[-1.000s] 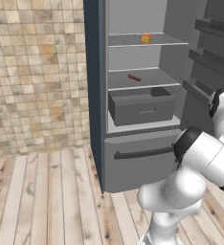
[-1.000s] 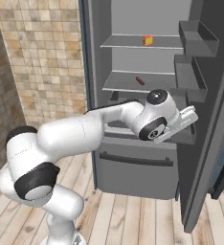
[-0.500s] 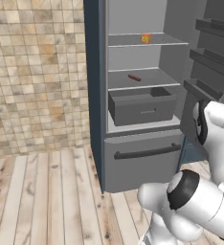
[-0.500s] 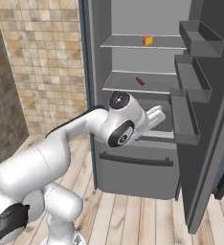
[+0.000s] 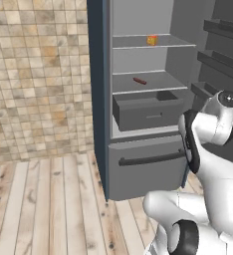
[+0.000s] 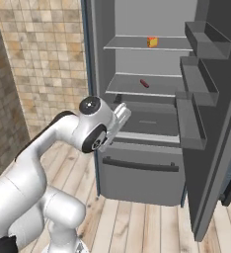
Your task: Retrieve the sausage and cheese from the fridge and place them on the cutting board on the counter.
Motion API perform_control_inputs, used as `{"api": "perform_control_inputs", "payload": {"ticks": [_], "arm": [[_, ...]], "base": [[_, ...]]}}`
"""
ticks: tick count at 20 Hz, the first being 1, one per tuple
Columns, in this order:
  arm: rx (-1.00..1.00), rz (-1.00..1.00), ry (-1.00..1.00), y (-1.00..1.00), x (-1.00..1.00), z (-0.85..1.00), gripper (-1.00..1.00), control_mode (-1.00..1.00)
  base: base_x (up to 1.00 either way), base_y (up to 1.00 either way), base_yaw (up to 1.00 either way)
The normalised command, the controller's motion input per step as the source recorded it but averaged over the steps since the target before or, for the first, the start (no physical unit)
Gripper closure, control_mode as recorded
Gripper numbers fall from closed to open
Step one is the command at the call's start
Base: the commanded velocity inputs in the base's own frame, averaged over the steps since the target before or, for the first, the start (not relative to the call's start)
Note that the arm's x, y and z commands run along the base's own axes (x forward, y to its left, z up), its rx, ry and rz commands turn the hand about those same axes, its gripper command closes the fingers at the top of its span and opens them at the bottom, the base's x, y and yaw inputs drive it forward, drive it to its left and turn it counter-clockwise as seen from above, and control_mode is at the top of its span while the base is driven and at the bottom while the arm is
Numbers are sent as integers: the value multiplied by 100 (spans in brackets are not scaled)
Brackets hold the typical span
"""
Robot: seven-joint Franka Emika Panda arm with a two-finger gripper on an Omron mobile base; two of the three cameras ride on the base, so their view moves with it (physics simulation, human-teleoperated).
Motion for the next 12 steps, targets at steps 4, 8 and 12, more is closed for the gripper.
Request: {"api": "perform_control_inputs", "payload": {"ticks": [4, 8, 12], "arm": [[-22, 64, 10, 93, -8, 11, -100, -100], [-24, 76, 2, 73, -24, 8, -100, -100], [-26, 72, 0, 52, -34, 2, -100, -100]], "base": [[0, 0, 0], [0, 0, 0], [0, 0, 0]]}}
